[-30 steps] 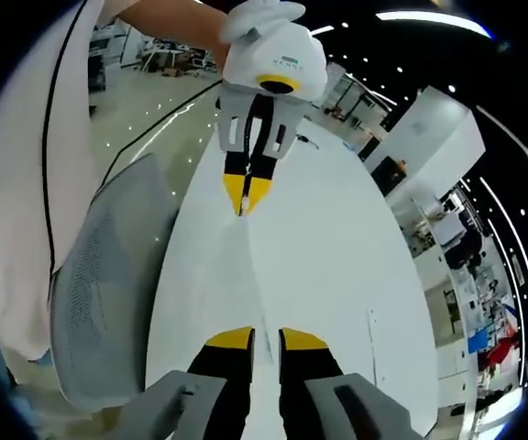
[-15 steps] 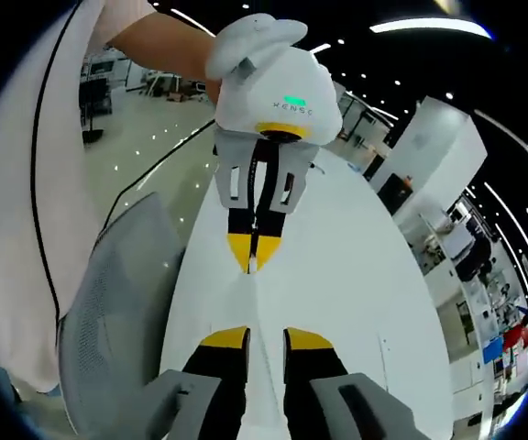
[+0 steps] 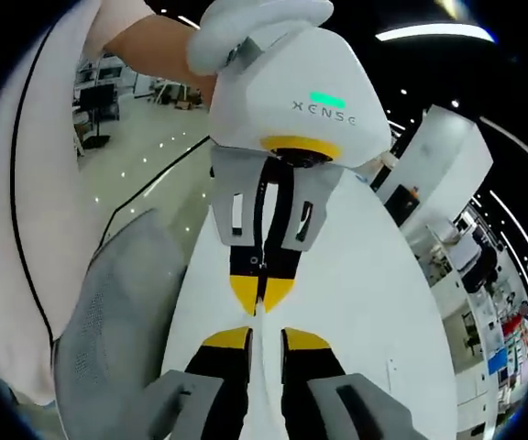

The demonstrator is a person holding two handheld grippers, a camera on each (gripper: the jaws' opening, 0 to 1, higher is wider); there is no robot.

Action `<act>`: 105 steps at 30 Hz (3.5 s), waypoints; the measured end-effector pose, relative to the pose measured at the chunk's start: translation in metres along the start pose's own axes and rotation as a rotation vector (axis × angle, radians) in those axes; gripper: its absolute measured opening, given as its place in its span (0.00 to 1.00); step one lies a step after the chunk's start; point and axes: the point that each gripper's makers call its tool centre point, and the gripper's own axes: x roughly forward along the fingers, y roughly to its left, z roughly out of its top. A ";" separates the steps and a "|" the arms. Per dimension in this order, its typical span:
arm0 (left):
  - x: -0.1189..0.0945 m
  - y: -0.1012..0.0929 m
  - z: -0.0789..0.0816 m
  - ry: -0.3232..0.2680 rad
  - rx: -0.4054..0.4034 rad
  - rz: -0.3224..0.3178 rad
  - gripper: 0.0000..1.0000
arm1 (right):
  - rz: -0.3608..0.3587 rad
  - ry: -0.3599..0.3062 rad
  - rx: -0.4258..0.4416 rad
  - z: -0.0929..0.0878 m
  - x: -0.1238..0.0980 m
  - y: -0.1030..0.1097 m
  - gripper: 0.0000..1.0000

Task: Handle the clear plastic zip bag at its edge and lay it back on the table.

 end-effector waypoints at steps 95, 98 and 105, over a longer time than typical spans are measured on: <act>-0.002 -0.017 0.018 -0.037 0.064 -0.030 0.00 | 0.070 0.167 -0.064 -0.021 0.001 0.020 0.00; -0.004 -0.016 0.017 -0.043 0.057 -0.029 0.00 | 0.062 0.167 -0.055 -0.025 -0.001 0.017 0.00; -0.002 -0.012 0.014 -0.032 0.010 -0.033 0.00 | 0.061 0.173 -0.038 -0.027 -0.003 0.018 0.00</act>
